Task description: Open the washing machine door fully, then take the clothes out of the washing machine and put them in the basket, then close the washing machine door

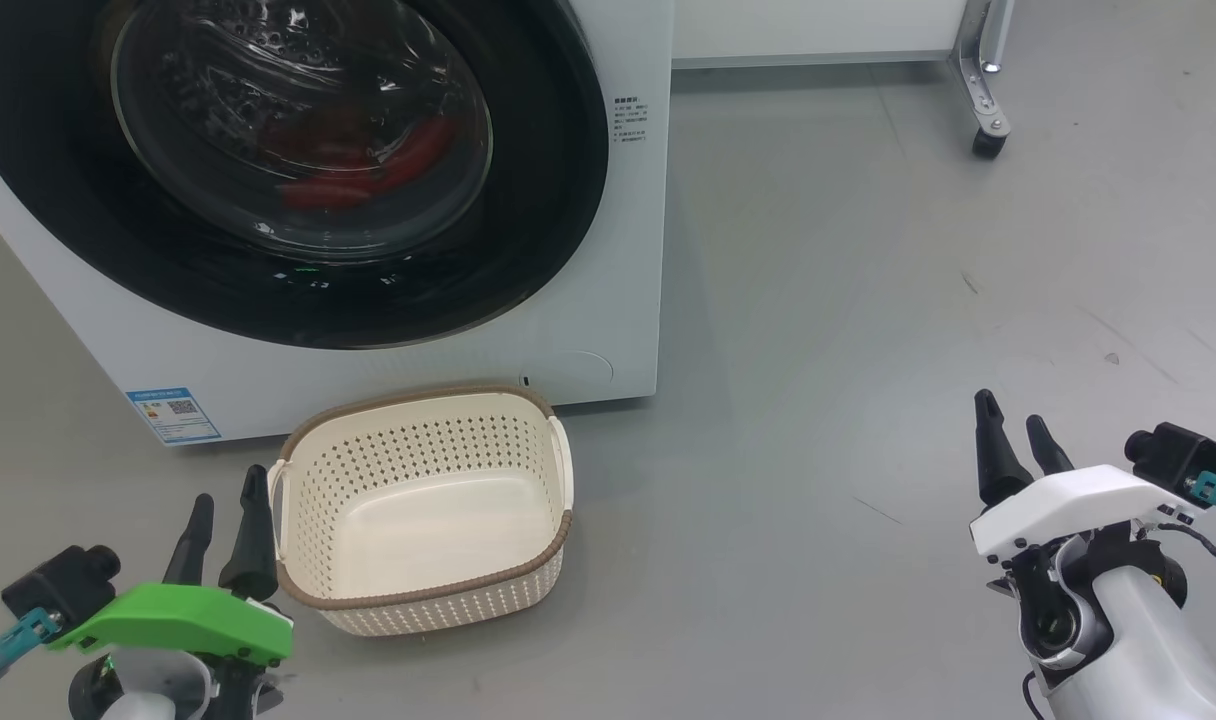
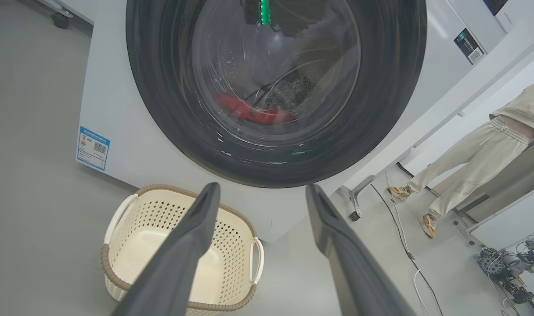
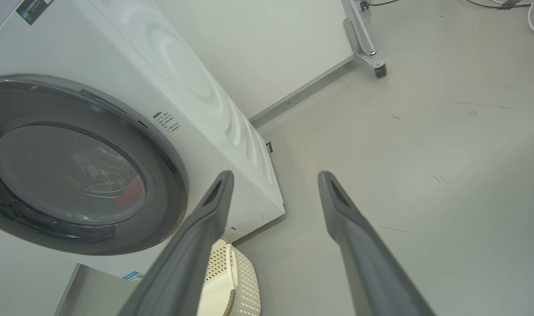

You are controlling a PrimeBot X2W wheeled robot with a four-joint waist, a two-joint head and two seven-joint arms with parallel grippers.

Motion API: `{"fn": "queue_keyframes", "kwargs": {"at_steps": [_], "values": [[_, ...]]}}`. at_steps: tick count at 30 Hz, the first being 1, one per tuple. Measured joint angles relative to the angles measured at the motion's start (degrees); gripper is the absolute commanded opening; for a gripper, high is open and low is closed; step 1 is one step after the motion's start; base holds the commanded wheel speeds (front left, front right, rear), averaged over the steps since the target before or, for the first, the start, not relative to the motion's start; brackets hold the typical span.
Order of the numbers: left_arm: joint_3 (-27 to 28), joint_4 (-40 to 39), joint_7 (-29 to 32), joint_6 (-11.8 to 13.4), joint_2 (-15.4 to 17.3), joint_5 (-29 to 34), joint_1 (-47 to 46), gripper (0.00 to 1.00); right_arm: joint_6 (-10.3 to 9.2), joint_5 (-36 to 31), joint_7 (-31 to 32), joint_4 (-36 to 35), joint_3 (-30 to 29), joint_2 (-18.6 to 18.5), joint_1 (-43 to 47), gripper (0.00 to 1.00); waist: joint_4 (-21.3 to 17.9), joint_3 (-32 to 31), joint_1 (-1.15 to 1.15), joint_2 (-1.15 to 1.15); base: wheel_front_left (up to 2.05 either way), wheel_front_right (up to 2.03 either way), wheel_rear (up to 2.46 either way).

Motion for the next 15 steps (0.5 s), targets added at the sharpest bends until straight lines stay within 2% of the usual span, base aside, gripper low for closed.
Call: {"fn": "queue_keyframes", "kwargs": {"at_steps": [15], "values": [[-1.78, 0.85, -3.12, 0.57, 0.16, 15.18, -0.12, 1.00, -0.96, -11.28, -2.91, 3.70, 5.53, -1.52, -3.11, 1.00, 0.07, -0.61, 0.00, 0.00, 0.00, 0.00, 0.00]]}}
